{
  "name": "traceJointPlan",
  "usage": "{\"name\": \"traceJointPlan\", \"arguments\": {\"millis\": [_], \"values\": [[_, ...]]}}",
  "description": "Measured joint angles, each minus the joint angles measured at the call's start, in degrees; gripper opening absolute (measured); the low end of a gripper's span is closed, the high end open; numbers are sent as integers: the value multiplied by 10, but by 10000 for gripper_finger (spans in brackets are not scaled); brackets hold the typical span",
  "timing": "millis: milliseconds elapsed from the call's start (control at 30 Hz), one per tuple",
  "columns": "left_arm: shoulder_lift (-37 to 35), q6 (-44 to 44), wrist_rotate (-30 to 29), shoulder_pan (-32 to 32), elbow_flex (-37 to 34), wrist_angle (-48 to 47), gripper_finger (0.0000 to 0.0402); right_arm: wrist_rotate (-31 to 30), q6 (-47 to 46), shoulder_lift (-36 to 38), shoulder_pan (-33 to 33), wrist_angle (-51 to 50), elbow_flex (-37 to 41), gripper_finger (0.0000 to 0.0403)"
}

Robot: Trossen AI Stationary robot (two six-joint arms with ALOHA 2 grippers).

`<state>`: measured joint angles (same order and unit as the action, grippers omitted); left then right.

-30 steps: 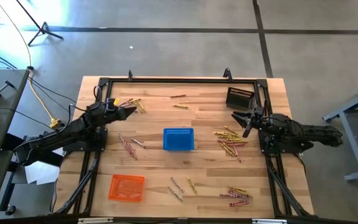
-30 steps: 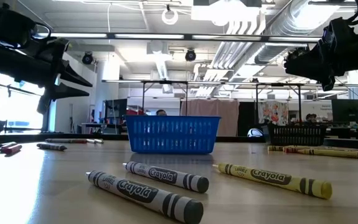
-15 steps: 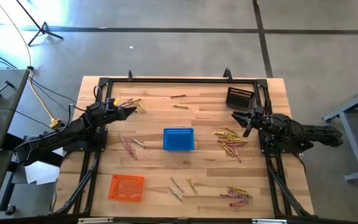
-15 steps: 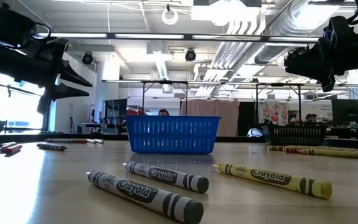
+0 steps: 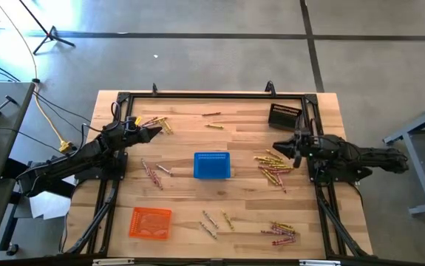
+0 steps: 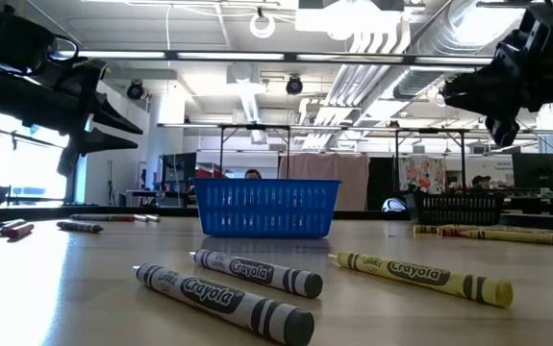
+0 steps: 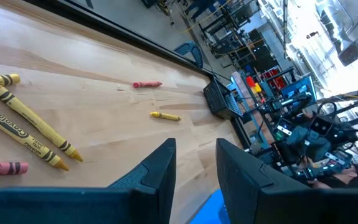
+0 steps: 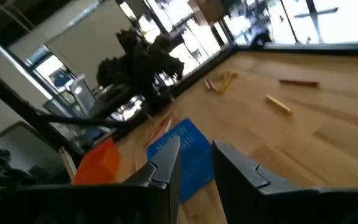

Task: Sort crayons
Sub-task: Put the red crayon into the black basket

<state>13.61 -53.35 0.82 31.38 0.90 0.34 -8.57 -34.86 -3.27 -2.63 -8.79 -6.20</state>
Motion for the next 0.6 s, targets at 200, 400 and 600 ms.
{"name": "traceJointPlan", "arguments": {"millis": [200,400,600], "values": [[0,0,0,0,0,0,101,-6,27,-128,0,-165,-135,76],[0,0,0,0,0,0,101,7,-80,-323,0,-437,-297,76],[0,0,0,0,0,0,101,75,-235,-483,0,-534,-331,76]]}}
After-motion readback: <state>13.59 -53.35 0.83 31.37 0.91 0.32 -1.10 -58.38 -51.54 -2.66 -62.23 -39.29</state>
